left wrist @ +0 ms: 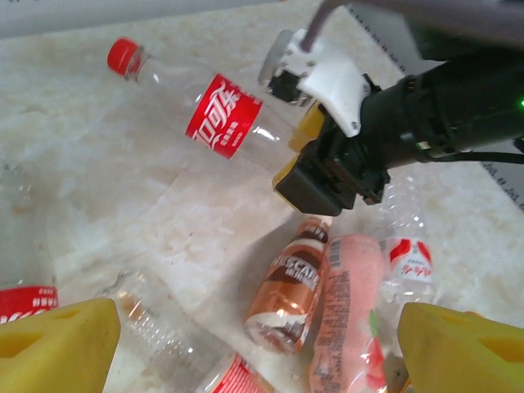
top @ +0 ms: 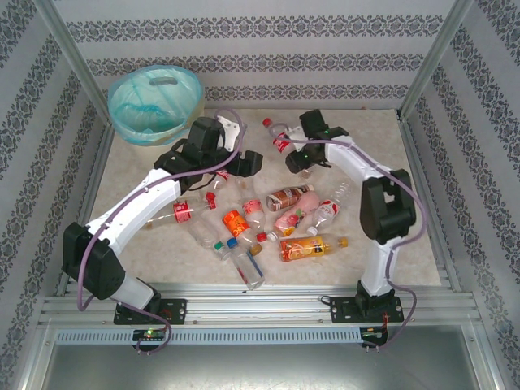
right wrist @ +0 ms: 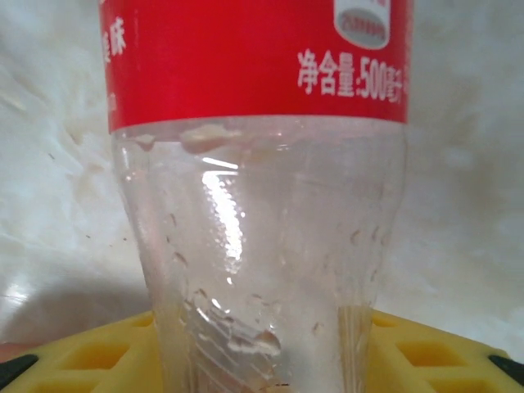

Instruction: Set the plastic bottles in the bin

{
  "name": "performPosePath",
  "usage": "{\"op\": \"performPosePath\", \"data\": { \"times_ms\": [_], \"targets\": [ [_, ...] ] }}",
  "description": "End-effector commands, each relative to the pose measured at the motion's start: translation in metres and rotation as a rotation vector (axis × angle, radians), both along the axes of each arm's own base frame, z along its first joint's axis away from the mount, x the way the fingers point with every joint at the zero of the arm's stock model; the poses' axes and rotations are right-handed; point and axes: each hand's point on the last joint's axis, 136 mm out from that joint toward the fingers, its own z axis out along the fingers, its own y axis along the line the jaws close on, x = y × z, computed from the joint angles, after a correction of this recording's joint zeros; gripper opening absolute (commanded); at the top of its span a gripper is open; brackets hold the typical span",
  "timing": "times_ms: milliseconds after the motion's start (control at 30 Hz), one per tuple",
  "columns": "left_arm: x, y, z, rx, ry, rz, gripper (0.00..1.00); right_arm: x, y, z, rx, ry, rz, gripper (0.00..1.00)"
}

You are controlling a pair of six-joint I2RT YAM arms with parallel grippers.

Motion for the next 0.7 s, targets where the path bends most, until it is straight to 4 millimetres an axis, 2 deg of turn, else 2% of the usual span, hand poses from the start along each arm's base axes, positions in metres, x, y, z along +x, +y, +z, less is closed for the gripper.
{"op": "performPosePath", "data": {
  "times_ms": [0, 200, 367, 433, 567, 667],
  "targets": [
    [0.004, -0.014, 0.046, -0.106, -0.101, -0.04, 0.9, -0.007, 0.007, 0.052, 0.136, -0.113, -0.014, 0.53],
    [0.003, -0.024, 0.094, -0.209, -0.179, -0.112, 0.93, -0.04, 0.027, 0.117, 0.358, -0.23, 0.051, 0.52],
    [0.008, -0.017, 0.139, -0.336, -0.264, -0.132, 0.94, -0.08, 0.052, 0.171, 0.592, -0.313, 0.19, 0.52],
    [0.009, -0.016, 0.148, -0.388, -0.276, -0.14, 0.93, -0.095, 0.06, 0.187, 0.668, -0.33, 0.245, 0.52],
    [-0.005, -0.024, 0.173, -0.545, -0.336, -0.249, 0.92, -0.122, 0.074, 0.208, 0.768, -0.326, 0.349, 0.52],
    [-0.015, -0.033, 0.181, -0.614, -0.326, -0.336, 0.92, -0.14, 0.085, 0.219, 0.836, -0.308, 0.432, 0.52]
  ]
}}
